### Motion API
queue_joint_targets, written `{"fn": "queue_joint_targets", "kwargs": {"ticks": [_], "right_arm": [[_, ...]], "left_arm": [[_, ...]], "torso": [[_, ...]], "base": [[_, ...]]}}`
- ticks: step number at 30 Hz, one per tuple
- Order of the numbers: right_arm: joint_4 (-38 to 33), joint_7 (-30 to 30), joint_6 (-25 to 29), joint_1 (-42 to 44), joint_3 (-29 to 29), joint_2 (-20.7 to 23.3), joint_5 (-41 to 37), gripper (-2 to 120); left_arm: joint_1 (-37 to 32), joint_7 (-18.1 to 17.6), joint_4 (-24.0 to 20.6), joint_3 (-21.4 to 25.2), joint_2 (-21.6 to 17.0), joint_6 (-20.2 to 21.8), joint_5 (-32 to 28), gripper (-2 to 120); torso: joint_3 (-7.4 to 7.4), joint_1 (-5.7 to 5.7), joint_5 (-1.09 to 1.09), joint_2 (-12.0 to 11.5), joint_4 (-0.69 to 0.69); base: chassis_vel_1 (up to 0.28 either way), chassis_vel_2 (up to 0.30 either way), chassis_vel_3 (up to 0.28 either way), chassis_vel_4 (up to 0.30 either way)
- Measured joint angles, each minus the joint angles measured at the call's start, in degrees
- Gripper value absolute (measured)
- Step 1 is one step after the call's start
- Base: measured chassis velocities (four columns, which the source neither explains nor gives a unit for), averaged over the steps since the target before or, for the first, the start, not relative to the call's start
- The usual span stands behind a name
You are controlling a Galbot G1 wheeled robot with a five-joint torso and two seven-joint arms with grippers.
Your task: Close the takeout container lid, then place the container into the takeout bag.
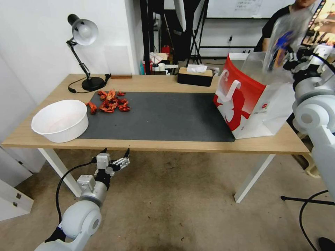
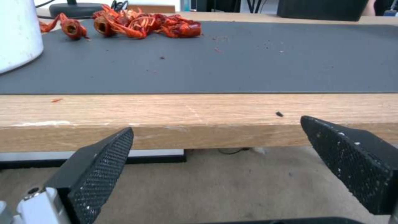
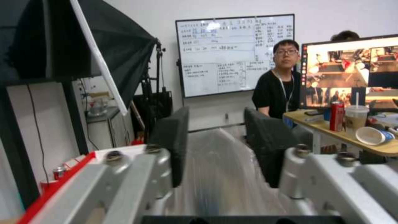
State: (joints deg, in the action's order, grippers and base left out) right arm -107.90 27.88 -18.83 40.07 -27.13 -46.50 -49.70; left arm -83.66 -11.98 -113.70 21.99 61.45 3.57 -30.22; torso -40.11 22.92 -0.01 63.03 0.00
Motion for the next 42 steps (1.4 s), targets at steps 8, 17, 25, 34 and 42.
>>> {"fn": "queue_joint_targets", "kwargs": {"ticks": [8, 17, 25, 34, 42], "right_arm": [[-0.09, -2.89, 2.55, 1.65, 0.28, -0.48, 1.68, 68], [-8.54, -14.44, 12.57, 13.98, -1.44, -0.41, 4.94, 99], [-17.16, -20.09, 21.20, 34.22, -4.42, -5.76, 12.12, 100], [-13.64, -21.33, 34.58, 54.68, -4.16, -18.20, 27.60, 100], [-10.00, -20.73, 38.97, 58.61, -2.18, -23.34, 31.35, 100]], "left_arm": [[-0.49, 0.09, -0.26, 0.21, 0.44, -0.25, 0.28, 100], [-1.02, 2.47, -0.37, 0.72, 1.25, -2.47, 0.24, 100], [-0.83, 6.09, 1.07, 1.01, 2.20, -7.55, -0.91, 100], [-0.56, 9.06, 2.72, 0.47, 3.11, -12.98, 0.96, 100], [-1.53, 9.33, 4.05, 0.17, 3.27, -14.28, 3.07, 100]], "torso": [[0.00, 0.00, 0.00, 0.00, 0.00], [0.01, 0.00, 0.01, 0.00, 0.00], [0.01, -0.01, 0.03, 0.01, 0.01], [0.02, -0.01, 0.02, 0.00, -0.02], [0.01, -0.01, 0.01, 0.00, 0.01]], "base": [[0.000, 0.000, 0.000, 0.000], [0.000, 0.000, 0.000, 0.000], [0.000, 0.000, 0.000, 0.000], [0.000, 0.000, 0.000, 0.000], [0.000, 0.000, 0.000, 0.000]]}}
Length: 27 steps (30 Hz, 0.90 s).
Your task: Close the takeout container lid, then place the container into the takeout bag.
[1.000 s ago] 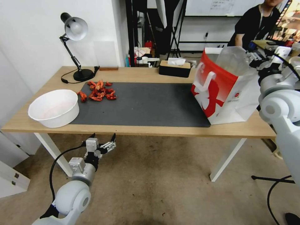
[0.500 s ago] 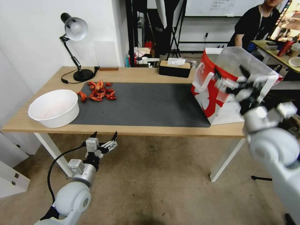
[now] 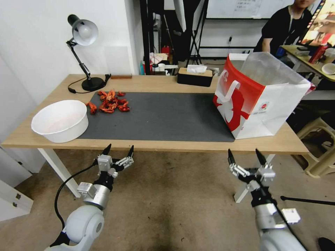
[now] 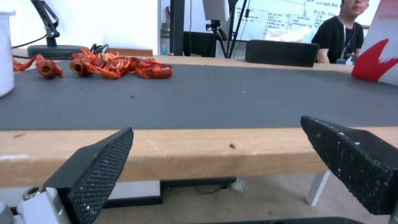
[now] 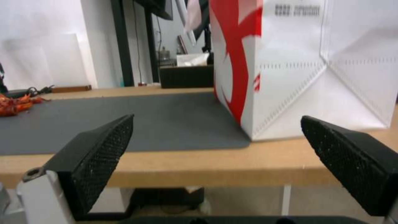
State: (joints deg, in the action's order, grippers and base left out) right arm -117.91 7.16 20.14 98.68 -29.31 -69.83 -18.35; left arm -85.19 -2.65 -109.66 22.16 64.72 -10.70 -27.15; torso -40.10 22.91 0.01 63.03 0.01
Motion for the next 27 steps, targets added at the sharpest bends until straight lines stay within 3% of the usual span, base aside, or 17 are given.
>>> {"fn": "queue_joint_targets", "kwargs": {"ticks": [6, 27], "right_arm": [[1.38, -0.63, 0.44, 0.03, 1.05, -0.56, -0.76, 100], [1.45, -0.68, 0.17, -0.41, 1.12, -0.34, -1.11, 100]], "left_arm": [[-0.95, 0.01, 1.37, 0.05, 0.16, -1.80, 0.63, 100], [-0.97, -0.09, 1.41, 0.08, 0.14, -1.84, 0.65, 100]], "torso": [[0.00, 0.01, 0.00, 0.00, 0.00], [-0.01, 0.01, -0.01, 0.00, -0.01]], "base": [[0.000, 0.000, 0.000, 0.000], [0.000, 0.000, 0.000, 0.000]]}}
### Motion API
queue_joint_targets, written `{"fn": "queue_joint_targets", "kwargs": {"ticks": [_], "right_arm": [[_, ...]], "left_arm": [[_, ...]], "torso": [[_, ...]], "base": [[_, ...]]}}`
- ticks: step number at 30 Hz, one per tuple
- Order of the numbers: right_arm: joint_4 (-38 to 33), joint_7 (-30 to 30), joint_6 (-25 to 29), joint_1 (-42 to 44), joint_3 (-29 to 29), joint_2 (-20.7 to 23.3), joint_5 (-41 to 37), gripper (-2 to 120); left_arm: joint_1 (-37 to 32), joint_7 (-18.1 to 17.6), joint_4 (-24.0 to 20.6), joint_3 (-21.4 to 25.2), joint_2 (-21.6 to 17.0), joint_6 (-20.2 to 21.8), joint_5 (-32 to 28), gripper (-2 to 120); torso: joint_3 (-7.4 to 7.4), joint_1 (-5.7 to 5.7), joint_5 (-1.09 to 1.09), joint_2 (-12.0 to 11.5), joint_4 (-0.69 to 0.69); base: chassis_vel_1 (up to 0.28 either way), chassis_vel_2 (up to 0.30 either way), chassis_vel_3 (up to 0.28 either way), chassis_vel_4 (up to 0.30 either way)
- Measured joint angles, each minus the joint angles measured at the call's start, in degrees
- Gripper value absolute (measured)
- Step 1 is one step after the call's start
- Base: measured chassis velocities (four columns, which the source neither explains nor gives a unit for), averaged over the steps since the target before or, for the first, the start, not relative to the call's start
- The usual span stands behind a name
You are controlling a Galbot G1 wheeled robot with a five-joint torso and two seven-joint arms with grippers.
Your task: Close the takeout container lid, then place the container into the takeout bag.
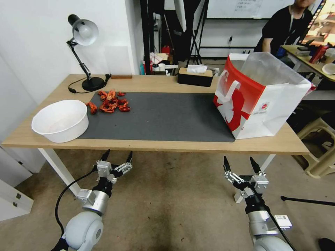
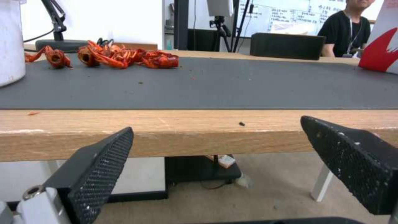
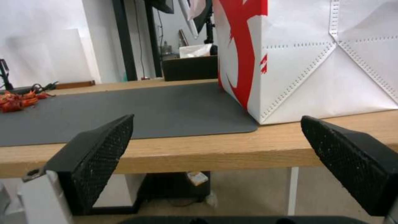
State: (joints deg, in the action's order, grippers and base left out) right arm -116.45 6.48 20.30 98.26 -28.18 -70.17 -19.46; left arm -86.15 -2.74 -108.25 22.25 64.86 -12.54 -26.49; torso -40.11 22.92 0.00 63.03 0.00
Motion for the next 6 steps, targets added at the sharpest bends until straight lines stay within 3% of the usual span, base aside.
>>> {"fn": "queue_joint_targets", "kwargs": {"ticks": [6], "right_arm": [[0.00, 0.01, -0.05, -0.03, 0.00, 0.02, -0.02, 100]], "left_arm": [[0.01, -0.02, -0.01, 0.00, 0.00, 0.02, -0.02, 100]], "torso": [[0.00, 0.00, 0.00, 0.00, 0.00]], "base": [[0.000, 0.000, 0.000, 0.000]]}}
